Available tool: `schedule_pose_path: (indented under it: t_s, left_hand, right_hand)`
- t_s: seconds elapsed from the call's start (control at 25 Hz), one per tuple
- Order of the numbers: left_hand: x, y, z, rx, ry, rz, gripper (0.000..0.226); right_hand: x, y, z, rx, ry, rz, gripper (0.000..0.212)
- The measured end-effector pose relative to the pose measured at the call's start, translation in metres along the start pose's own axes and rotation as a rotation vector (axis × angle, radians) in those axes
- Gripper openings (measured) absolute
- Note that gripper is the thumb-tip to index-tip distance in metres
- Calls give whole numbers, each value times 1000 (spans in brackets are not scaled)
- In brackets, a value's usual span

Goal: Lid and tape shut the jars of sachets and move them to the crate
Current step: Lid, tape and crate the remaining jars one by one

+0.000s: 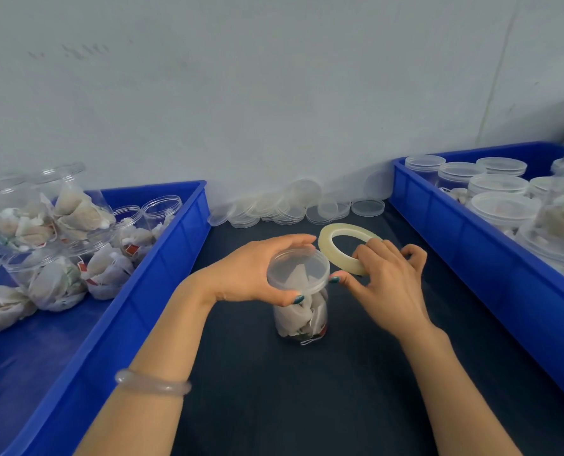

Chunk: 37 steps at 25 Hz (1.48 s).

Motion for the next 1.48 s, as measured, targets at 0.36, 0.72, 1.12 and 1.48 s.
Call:
schedule_pose_path:
  t_s: [0.36,0.72,1.12,1.48]
  left_hand:
    - [-18,-6,13,270,-373,278,121]
    - [-9,-4,-4,58,52,171,91]
    - [-15,-6,14,5,-100,116,97]
    - [-24,-12,27,47,-186,473,60]
  right_hand:
    - [-6,1,-8,27,-63,22,48]
    - [4,0,1,59,0,-1,55]
    - [-3,2,-9,31,-81,11,15]
    - [-15,4,-25,-239,-24,4,14]
Point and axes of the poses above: each hand's wrist, its own y-axis away from the middle knuckle, its own x-axis out of the back of the hand, z = x × y, the point moved 5 cm from there along -y, towards the middle knuckle, and after that the axes turned 10 degrees about x, right-handed, at the moved point
